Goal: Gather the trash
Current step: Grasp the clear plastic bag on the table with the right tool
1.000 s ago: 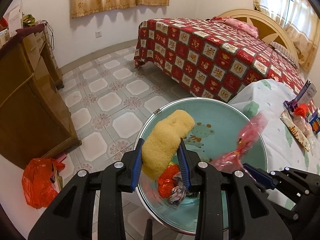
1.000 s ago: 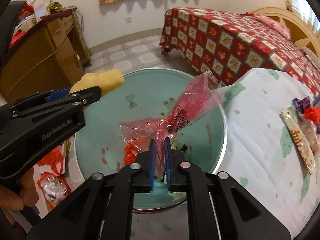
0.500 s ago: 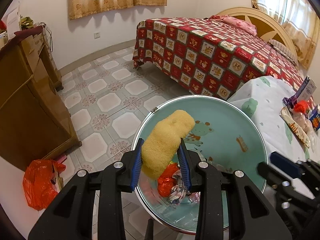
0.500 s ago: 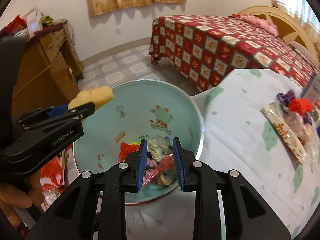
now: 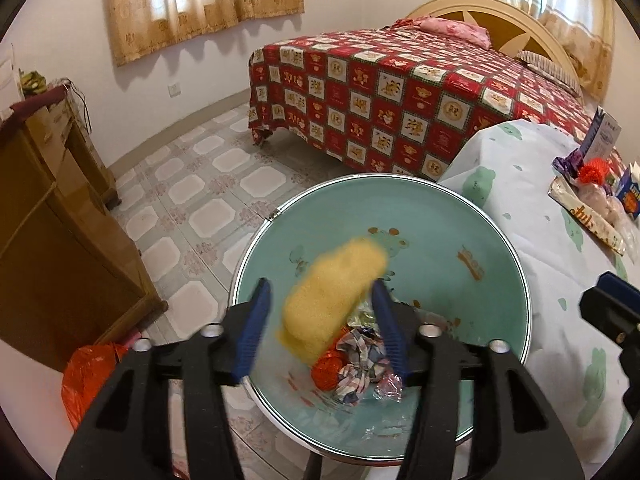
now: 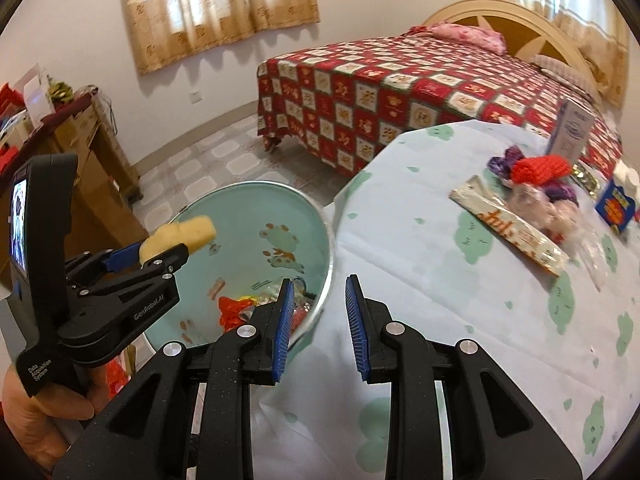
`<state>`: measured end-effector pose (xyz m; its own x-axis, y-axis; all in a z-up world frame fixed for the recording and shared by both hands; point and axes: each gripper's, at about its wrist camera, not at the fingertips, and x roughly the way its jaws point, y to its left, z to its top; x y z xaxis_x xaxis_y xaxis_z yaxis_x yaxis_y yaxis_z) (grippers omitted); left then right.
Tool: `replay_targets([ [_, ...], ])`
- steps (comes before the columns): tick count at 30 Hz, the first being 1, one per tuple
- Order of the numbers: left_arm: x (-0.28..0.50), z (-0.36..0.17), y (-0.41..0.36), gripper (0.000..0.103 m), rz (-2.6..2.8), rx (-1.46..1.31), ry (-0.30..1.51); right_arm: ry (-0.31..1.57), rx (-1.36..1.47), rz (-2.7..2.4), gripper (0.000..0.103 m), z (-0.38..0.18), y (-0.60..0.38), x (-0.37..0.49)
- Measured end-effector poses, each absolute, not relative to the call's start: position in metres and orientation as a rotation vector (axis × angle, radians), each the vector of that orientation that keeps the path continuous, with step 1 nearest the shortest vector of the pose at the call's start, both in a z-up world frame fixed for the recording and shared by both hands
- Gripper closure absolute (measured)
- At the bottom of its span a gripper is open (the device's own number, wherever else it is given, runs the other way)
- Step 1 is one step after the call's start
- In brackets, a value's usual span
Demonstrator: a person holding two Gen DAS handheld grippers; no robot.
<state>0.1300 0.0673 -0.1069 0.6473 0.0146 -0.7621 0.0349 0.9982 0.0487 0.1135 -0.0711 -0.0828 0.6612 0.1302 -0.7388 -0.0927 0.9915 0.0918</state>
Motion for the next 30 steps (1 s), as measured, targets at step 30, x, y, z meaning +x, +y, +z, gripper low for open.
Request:
replay_targets([
  [30,0.105,-0.096,0.027,0.025,-0.130,0.038,0.836,0.821,0.215,-0.184,0.066,-0.093,-0.221,0.063],
])
